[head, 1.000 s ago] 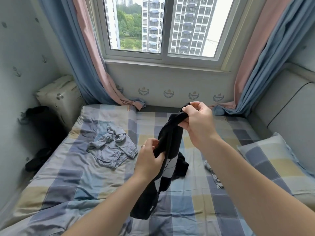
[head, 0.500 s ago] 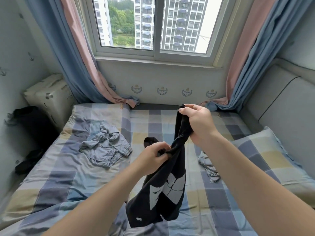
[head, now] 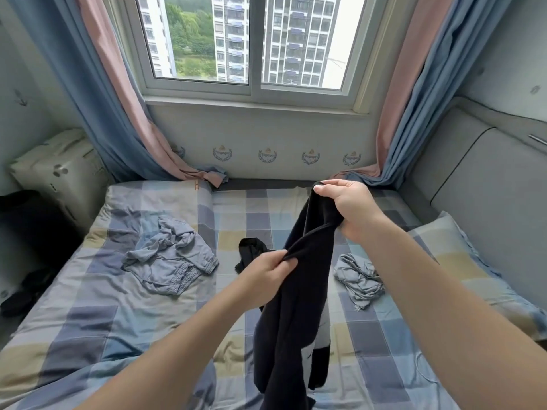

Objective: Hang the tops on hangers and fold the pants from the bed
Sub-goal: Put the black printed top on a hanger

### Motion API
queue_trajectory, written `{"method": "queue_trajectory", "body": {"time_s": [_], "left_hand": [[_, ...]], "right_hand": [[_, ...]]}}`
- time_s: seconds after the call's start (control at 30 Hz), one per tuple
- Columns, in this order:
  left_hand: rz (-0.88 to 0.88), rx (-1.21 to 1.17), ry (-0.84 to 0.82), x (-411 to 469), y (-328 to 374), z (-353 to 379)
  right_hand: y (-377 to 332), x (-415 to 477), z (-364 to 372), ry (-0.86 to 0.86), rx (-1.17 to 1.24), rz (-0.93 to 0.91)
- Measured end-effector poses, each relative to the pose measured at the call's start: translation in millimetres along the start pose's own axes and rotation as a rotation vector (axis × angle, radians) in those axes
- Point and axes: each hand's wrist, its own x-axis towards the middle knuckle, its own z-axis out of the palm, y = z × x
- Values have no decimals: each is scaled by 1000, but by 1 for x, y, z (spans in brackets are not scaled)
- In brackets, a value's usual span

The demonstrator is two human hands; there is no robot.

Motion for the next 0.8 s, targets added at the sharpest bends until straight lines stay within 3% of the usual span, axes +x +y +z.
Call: {"method": "queue_trajectory", "body": {"time_s": [0.1, 0.27, 0.6, 0.8], "left_hand": [[-53, -265, 92, -1, 14, -3], [-122, -533, 289, 2, 28, -21], [-9, -668, 166, -10, 66, -49], [49, -639, 146, -18, 86, -51]], "right_hand": [[7, 2, -8, -59, 119, 23], [25, -16, -12, -81, -18, -14], [96, -60, 12, -348, -335, -192], [125, -52, 30, -261, -436, -213]]}}
